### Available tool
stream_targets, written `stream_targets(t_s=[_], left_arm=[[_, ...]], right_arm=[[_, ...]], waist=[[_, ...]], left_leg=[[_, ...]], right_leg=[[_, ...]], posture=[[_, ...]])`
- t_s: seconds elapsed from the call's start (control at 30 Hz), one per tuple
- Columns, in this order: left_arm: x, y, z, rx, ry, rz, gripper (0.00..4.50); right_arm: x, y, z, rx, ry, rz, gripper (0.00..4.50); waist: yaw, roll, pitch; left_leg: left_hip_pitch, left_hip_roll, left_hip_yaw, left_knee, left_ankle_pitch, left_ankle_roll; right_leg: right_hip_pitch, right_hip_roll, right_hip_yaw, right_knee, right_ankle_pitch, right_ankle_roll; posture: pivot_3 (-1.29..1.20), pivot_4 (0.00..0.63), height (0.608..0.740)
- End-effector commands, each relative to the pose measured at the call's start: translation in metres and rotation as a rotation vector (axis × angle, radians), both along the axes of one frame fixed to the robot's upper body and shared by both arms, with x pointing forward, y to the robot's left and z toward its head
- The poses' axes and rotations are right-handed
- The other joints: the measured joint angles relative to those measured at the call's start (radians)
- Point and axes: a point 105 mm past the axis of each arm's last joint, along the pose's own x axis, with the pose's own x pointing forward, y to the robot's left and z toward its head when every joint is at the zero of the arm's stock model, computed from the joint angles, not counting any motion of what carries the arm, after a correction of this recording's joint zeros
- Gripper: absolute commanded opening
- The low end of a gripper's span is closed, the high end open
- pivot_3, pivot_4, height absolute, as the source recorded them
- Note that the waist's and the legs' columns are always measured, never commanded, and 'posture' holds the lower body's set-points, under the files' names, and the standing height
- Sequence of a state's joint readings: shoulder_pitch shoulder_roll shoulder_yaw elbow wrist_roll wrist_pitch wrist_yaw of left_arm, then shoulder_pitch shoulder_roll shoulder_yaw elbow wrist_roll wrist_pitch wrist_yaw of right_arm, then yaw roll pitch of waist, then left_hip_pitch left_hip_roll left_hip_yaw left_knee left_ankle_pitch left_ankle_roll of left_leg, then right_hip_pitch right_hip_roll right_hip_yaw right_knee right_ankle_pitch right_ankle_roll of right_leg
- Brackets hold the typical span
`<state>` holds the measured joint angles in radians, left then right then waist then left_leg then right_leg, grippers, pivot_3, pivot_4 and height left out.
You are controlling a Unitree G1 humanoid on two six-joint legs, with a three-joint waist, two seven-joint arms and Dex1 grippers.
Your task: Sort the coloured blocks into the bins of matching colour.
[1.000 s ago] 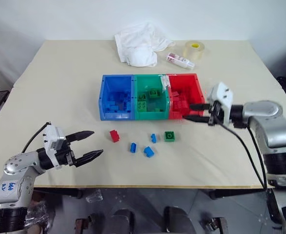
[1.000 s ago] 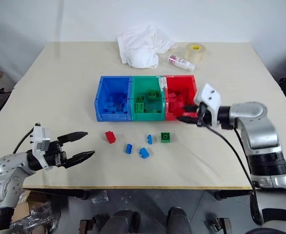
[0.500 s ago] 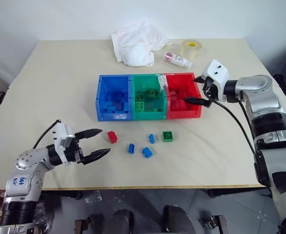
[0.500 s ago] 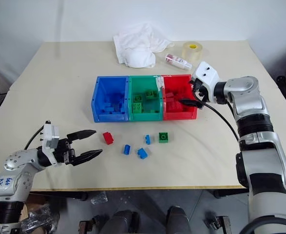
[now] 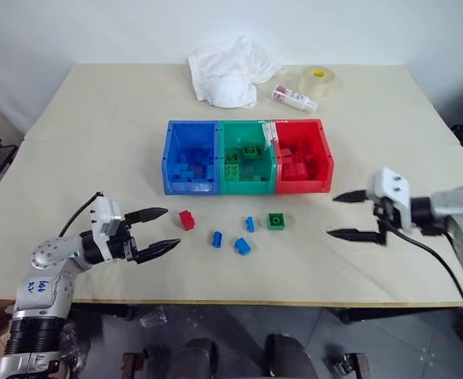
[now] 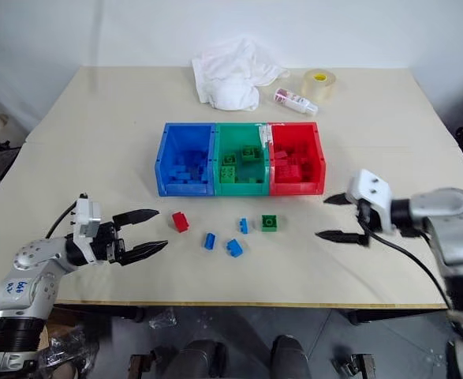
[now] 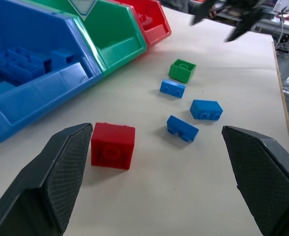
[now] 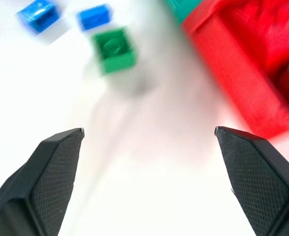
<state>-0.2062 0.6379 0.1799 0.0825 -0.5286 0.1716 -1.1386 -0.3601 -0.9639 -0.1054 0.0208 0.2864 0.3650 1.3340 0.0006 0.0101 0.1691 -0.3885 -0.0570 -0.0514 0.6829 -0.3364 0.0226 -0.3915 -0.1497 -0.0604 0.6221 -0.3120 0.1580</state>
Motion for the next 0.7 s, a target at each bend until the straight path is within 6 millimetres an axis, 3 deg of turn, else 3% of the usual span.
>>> stream_targets(t_s=[0.03, 0.13, 0.23, 0.4, 0.7], left_arm=[[0.0, 0.001, 0.005, 0.007, -0.038, -0.006, 4.5], [0.001, 0.0, 0.006, 0.003, -0.045, -0.01, 4.5], [0.001, -0.001, 0.007, -0.002, -0.05, -0.01, 4.5], [0.0, -0.006, 0.008, -0.012, -0.056, -0.024, 4.5], [-0.003, -0.011, 0.018, -0.018, -0.098, -0.027, 4.5]], right_arm=[[-0.027, -0.02, 0.004, 0.008, 0.026, -0.054, 4.46], [-0.037, -0.028, -0.002, -0.002, 0.054, -0.093, 4.46], [-0.035, -0.023, -0.002, 0.01, 0.06, -0.101, 4.46], [-0.023, 0.014, -0.008, 0.046, 0.077, 0.006, 4.46], [0.031, 0.093, -0.011, 0.155, 0.001, 0.146, 4.46]], waist=[[0.002, 0.0, 0.0], [0.003, 0.0, 0.0], [-0.004, 0.0, 0.0], [-0.003, -0.001, 0.0], [-0.002, -0.001, 0.001]], left_leg=[[0.001, 0.0, 0.0, 0.0, 0.0, 0.0], [0.001, 0.0, 0.001, 0.0, 0.0, 0.0], [0.002, 0.001, 0.004, 0.0, 0.0, 0.0], [0.002, 0.002, 0.004, 0.0, 0.0, 0.0], [0.002, 0.001, 0.002, 0.0, 0.0, 0.0]], right_leg=[[0.001, 0.0, 0.0, 0.0, 0.0, 0.0], [0.001, 0.0, 0.001, 0.0, 0.0, 0.0], [0.001, 0.0, 0.003, 0.0, 0.0, 0.0], [0.0, 0.001, 0.003, -0.001, 0.0, 0.0], [-0.001, 0.0, 0.002, 0.0, 0.0, 0.0]], posture=[[0.0, 0.15, 0.74], [0.0, 0.15, 0.74], [0.0, 0.15, 0.74], [0.0, 0.15, 0.74], [0.0, 0.15, 0.74]])
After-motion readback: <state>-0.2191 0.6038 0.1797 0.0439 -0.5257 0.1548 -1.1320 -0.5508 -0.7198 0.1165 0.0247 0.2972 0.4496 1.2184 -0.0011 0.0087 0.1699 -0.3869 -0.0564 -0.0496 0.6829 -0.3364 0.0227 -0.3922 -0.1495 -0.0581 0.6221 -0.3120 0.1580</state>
